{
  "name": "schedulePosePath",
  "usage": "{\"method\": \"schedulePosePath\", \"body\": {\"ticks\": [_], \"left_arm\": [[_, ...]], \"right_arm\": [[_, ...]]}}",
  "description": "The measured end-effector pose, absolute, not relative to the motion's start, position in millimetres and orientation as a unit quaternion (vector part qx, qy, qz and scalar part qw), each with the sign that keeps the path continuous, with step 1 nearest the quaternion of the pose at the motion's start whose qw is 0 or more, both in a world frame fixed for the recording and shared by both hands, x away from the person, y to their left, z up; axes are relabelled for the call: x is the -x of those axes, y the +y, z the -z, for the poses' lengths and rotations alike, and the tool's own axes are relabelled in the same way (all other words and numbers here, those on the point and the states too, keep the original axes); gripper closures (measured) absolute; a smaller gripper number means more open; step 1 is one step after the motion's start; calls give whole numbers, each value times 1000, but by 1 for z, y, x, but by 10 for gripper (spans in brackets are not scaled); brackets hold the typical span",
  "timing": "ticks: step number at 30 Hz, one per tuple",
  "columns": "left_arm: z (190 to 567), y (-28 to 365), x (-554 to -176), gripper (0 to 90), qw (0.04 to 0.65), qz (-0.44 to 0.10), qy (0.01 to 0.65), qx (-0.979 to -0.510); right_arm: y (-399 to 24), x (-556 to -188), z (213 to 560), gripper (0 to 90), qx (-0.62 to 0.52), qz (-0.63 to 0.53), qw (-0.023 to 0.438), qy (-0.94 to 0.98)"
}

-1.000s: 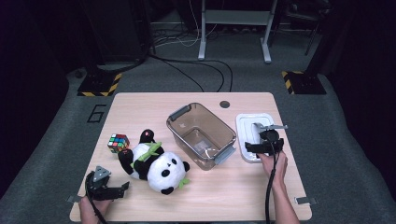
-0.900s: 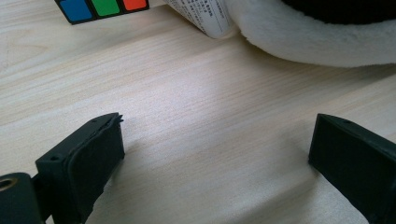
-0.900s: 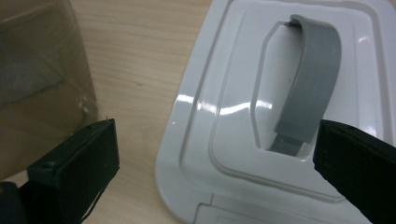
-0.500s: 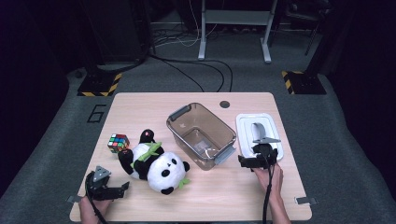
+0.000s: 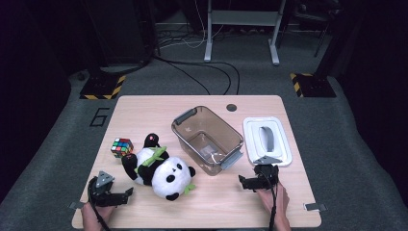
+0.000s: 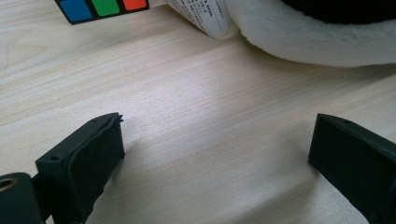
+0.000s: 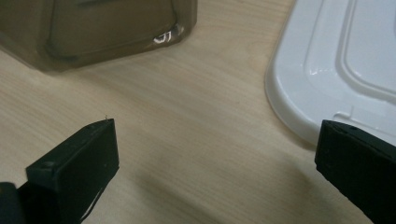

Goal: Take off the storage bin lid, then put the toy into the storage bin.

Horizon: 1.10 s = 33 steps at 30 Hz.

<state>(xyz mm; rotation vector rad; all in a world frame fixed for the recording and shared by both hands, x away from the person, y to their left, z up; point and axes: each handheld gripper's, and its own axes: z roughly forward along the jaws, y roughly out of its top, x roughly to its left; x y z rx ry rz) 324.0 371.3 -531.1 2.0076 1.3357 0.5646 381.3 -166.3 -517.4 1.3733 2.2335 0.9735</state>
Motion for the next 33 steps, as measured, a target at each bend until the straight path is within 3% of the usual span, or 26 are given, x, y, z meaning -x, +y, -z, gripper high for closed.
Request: {"method": "schedulePosePath", "body": {"ticks": [6,14,33], "left_arm": [[531,371,-324,31,327,-216,510,-766],[532,371,-324,31,330,-218,510,-764],[531,370,-326,29,327,-213,509,-768]], "right_arm": [[-161,-376,523,0,-480,-324,158,800],[-160,-370,530,0,-451,-335,191,805],[-159,-371,530,0,-457,-336,194,800]]}}
